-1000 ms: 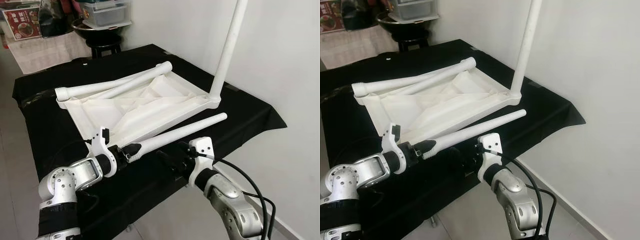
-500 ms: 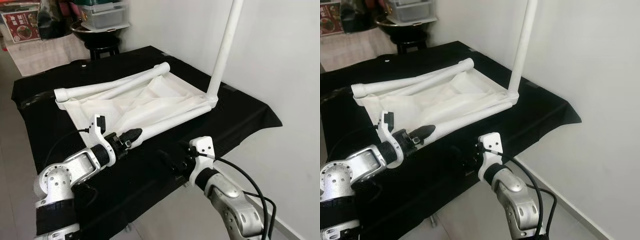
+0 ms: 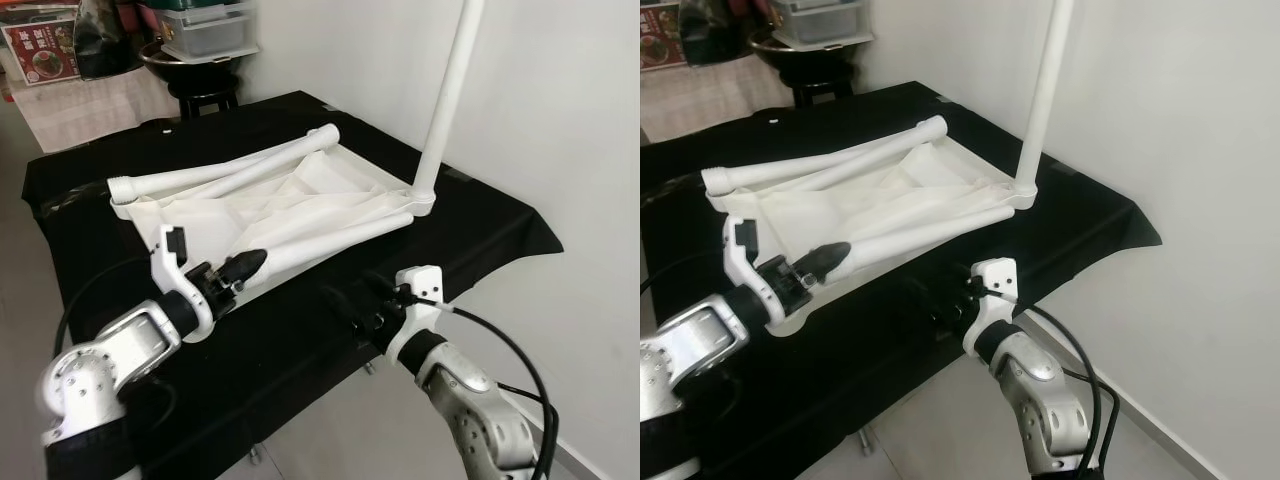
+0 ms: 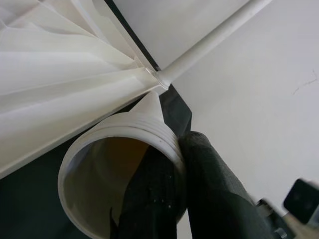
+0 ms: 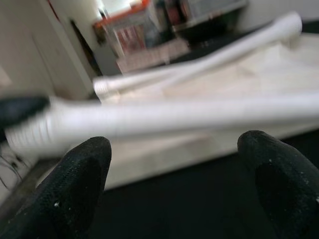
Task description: Building children table
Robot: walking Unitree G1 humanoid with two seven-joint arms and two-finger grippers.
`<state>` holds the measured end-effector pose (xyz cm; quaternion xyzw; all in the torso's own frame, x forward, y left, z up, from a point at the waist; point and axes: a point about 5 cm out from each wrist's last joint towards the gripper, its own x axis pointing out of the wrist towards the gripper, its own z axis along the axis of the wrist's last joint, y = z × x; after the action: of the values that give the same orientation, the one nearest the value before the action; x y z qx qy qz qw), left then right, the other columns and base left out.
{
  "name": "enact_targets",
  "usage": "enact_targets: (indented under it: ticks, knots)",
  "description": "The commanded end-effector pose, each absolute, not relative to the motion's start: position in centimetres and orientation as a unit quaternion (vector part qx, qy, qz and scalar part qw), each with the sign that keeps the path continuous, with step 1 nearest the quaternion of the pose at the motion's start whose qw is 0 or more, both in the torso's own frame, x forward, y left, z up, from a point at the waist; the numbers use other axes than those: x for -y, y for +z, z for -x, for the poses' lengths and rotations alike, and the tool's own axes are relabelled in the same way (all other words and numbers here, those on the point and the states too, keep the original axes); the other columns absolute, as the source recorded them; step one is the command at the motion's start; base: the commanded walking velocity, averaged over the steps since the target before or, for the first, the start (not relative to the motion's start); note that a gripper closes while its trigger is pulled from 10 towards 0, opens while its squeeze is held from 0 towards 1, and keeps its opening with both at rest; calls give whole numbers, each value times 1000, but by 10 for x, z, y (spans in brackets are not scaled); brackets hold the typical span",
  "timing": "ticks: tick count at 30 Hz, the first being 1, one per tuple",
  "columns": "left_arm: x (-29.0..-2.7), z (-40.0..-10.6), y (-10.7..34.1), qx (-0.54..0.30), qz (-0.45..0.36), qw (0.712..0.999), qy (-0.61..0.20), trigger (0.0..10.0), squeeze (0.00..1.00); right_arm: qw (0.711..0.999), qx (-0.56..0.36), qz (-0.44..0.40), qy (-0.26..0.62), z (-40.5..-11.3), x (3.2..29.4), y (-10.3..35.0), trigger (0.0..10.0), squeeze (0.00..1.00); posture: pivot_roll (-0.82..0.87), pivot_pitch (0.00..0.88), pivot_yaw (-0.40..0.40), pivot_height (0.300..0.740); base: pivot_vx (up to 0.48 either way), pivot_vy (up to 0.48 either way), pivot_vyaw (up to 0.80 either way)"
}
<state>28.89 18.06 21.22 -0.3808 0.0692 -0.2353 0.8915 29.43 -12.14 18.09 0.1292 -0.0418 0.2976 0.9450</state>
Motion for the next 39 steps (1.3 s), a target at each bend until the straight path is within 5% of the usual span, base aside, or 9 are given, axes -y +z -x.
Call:
enact_targets:
  ticks: [1,12,19,25,39]
  knots:
    - [-204,-282,222,-24,375,907,-191,0,0,936,53,-151,315,-292,122,189,10000,0,-53,103,-29,740,0,0,0]
    - [-225,-274,228,21,394,907,-147,0,0,913,73,-222,335,-298,123,208,10000,0,-34,110,-46,740,0,0,0]
    - [-232,-271,225,60,447,885,-113,0,0,853,2,-381,357,-296,99,204,10000,0,-31,125,-63,740,0,0,0]
    - [-220,-263,224,70,473,864,-157,0,0,804,-38,-437,400,-300,62,208,10000,0,-14,131,-67,740,0,0,0]
    - [-200,-236,255,148,488,808,-294,0,0,777,-65,-459,427,-322,28,226,10000,0,19,146,-80,740,0,0,0]
